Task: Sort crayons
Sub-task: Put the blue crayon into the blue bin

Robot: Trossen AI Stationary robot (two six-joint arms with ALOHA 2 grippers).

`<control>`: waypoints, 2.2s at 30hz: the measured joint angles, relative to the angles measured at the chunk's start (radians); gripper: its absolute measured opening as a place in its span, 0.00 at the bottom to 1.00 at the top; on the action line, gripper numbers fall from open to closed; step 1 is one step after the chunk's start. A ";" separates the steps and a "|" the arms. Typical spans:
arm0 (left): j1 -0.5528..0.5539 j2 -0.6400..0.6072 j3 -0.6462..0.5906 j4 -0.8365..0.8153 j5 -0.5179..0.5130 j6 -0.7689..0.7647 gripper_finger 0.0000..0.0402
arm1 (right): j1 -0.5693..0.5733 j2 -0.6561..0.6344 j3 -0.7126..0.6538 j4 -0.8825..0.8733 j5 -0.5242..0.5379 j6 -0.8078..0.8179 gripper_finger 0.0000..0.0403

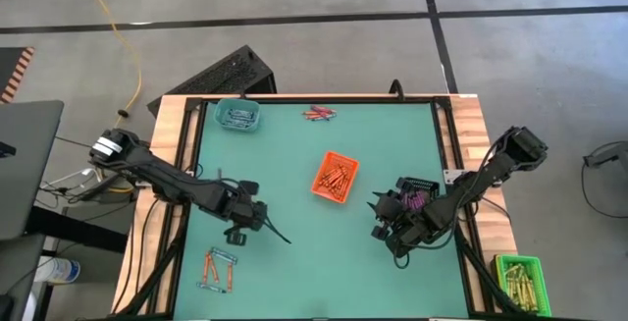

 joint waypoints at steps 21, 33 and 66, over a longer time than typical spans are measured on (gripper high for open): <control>0.367 -0.001 0.201 0.007 -0.297 0.592 0.00 | 0.000 0.000 0.000 0.029 0.001 -0.023 0.35; 0.734 -0.002 0.202 0.028 -0.211 0.907 0.00 | -0.001 0.000 0.000 0.046 0.001 -0.023 0.35; 1.209 -0.002 0.192 0.130 -0.004 1.194 0.14 | 0.000 0.000 0.000 0.143 0.001 -0.022 0.35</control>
